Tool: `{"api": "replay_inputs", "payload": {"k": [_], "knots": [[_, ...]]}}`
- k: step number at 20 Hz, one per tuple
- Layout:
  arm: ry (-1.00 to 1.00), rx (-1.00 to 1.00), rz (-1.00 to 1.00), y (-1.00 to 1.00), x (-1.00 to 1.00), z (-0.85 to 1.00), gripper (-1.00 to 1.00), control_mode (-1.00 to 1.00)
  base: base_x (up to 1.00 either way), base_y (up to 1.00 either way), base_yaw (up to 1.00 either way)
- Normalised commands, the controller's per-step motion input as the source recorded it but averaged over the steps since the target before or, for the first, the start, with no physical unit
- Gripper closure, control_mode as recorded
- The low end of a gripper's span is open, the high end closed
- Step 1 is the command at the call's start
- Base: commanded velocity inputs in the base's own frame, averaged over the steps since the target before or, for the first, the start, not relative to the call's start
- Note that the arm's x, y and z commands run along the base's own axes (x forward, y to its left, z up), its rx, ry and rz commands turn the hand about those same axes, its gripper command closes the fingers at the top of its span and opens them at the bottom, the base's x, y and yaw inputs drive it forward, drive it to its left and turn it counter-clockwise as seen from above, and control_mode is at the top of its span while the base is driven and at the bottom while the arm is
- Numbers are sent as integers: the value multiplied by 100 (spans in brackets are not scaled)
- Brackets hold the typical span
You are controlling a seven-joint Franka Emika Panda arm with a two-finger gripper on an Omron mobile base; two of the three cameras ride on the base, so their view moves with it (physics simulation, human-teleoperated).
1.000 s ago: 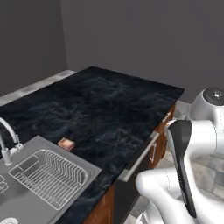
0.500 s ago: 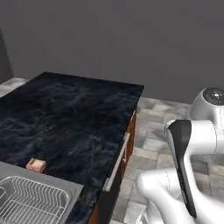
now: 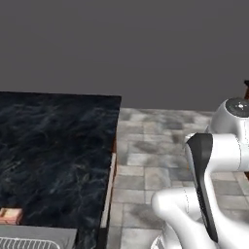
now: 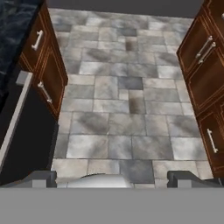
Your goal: Locate and retrieve the bar soap and sponge from the cabinet. Place them next to the sink.
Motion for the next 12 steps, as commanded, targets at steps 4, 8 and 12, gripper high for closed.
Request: {"api": "replay_inputs", "payload": {"k": [4,8,12], "knots": [[0,0,0,0,0,0,-100,100,10,0,-39],[0,0,0,0,0,0,-100,100,3,0,-46],[0,0,0,0,0,0,-100,100,0,0,-50]]}}
